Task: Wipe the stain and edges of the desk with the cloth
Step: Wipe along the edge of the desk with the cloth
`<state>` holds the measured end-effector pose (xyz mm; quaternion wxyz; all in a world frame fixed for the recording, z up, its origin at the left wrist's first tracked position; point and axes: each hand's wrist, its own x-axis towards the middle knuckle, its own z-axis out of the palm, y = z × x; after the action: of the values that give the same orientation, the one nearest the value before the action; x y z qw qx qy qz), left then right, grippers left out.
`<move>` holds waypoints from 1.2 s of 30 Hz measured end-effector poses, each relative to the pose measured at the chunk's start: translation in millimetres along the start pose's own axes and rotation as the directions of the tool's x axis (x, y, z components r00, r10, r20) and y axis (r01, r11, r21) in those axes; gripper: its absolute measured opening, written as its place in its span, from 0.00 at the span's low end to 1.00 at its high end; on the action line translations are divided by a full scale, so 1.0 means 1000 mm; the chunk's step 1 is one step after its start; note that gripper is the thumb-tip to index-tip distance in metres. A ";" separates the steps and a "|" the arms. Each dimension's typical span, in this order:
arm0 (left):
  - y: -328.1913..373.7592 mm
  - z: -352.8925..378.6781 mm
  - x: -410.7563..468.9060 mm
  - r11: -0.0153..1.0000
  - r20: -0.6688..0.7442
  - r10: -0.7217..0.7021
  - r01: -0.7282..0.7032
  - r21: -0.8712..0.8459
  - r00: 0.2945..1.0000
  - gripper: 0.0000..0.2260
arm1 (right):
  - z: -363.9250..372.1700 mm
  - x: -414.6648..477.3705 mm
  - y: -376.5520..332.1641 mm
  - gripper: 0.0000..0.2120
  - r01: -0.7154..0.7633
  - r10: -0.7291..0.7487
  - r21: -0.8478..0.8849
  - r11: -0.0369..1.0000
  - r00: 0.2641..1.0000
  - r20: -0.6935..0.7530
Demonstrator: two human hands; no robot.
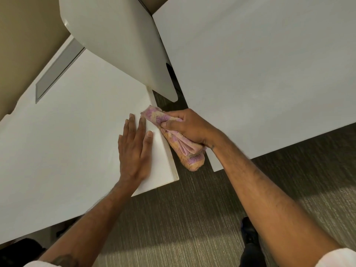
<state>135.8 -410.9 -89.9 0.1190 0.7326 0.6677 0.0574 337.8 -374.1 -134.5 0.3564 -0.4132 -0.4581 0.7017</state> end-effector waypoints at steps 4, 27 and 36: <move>0.003 -0.002 0.000 0.999 -0.006 0.000 0.000 -0.032 1.000 0.24 | 0.007 -0.025 0.010 0.21 -0.019 0.019 -0.003 1.000 1.000 0.014; 0.003 -0.002 -0.001 1.000 -0.015 -0.009 0.010 0.024 1.000 0.29 | 0.039 -0.142 0.063 0.19 -0.087 0.081 0.073 0.994 0.993 0.080; 0.005 -0.004 -0.001 0.999 -0.011 -0.007 0.008 0.035 1.000 0.28 | 0.052 -0.176 0.094 0.18 -0.217 0.211 0.044 0.975 0.971 0.112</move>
<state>139.5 -412.2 -85.0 0.1027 0.7318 0.6720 0.0490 350.8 -577.1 -165.7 0.2652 -0.4120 -0.4093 0.7696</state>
